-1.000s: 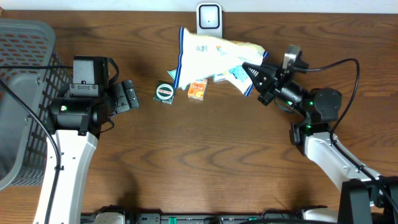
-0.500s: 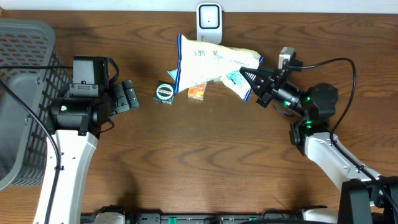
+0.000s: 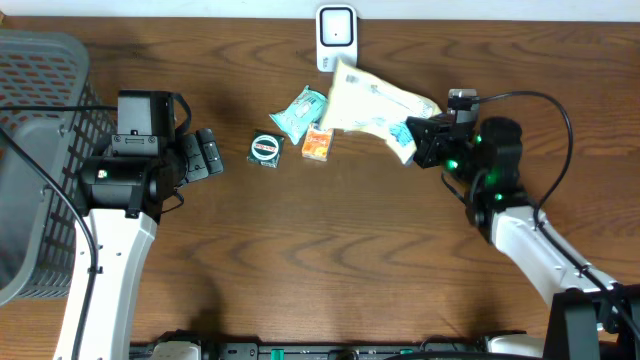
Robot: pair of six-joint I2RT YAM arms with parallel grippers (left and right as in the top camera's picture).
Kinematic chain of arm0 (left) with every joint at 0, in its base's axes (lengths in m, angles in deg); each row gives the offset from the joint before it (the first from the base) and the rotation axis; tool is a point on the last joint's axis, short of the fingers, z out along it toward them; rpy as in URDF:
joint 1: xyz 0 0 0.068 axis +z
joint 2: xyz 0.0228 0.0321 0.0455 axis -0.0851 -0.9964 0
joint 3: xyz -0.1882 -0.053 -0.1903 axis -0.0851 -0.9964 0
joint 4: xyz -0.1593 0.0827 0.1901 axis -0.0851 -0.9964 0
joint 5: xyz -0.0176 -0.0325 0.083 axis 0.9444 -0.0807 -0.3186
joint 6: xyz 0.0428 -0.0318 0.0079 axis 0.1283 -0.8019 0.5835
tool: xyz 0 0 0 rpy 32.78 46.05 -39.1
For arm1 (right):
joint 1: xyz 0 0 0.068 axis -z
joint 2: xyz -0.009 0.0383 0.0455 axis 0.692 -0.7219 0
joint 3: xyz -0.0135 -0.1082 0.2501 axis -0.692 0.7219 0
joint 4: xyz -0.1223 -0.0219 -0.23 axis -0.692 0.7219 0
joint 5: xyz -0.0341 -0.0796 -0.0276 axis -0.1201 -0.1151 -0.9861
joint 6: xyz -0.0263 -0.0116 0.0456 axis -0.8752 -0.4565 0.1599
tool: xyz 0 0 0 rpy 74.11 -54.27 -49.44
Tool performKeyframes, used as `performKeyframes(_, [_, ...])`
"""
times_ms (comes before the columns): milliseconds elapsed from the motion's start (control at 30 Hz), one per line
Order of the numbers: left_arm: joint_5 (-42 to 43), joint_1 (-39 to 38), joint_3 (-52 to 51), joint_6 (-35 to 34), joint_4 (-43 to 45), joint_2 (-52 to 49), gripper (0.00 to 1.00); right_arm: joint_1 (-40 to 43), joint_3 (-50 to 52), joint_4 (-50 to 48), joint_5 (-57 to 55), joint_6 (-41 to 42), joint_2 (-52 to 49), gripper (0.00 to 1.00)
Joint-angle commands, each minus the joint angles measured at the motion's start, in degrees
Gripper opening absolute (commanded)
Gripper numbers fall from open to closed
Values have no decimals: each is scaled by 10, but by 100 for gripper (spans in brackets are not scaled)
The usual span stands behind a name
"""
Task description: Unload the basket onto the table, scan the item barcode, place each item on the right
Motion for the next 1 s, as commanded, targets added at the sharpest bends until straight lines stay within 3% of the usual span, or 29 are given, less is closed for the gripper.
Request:
performKeyframes(0, [-8,2,3,3,-2,2,98,-9,-96,111,-209,-135,6,1])
performKeyframes(133, [-7,2,3,3,-2,2,98,-35,-175,236,-440,-279,6,1])
performKeyframes(300, [-8,2,3,3,-2,2,98,-58,-187,241,-620,-416,1,1])
performKeyframes(400, [-8,2,3,3,-2,2,98,-64,-187,252,-699,-430,-22,1])
performKeyframes(700, [-8,2,3,3,-2,2,98,-126,-187,299,-730,-432,-126,4])
performKeyframes(767, [-8,2,3,3,-2,2,97,-160,-187,294,-729,-429,-133,20])
performKeyframes(867, [-8,2,3,3,-2,2,98,-216,-188,269,-730,-387,-129,52])
performKeyframes(967, [-8,2,3,3,-2,2,98,-265,-204,254,-725,-336,-124,70])
